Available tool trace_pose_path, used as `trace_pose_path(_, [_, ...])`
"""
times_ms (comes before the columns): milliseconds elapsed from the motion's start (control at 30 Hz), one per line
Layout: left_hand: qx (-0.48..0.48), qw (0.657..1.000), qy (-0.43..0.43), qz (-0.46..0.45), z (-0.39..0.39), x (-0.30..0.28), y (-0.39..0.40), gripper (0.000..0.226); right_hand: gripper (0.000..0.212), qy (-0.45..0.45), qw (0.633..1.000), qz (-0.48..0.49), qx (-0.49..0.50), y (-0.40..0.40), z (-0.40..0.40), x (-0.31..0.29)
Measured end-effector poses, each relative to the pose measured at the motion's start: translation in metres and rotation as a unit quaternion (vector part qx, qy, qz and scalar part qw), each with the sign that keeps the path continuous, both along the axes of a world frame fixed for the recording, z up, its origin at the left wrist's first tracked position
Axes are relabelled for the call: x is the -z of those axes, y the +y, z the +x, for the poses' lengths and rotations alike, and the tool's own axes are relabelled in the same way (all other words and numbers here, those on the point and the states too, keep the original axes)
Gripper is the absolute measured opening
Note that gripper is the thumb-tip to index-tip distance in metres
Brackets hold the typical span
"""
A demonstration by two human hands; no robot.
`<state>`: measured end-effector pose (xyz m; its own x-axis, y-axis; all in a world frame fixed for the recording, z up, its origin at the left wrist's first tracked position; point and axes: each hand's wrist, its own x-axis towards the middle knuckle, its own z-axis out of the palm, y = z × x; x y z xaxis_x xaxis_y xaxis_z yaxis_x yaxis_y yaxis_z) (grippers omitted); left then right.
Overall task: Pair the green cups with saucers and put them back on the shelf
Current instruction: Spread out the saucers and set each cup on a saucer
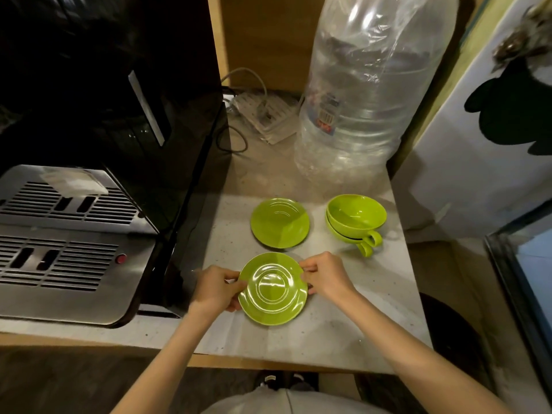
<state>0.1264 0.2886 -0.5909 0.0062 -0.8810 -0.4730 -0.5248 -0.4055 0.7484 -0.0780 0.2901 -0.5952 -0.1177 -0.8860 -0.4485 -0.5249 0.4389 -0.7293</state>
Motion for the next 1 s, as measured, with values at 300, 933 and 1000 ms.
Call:
trace_pose_path(300, [0.046,0.995,-0.064,-0.066,-0.006,0.008,-0.008,0.018,0.027,-0.004,1.000,-0.006,-0.002,-0.006,-0.008,0.005])
trace_pose_path(933, [0.146,0.978,-0.050,-0.137,-0.065,-0.034,-0.048,0.030,0.029,0.171,0.956,-0.223,-0.087,-0.002,-0.022,-0.038])
trace_pose_path(1000, [0.141,0.982,0.072,-0.104,-0.084,-0.038,-0.056,0.034,0.025,0.128,0.949,-0.285,-0.032,-0.005,-0.035,-0.052])
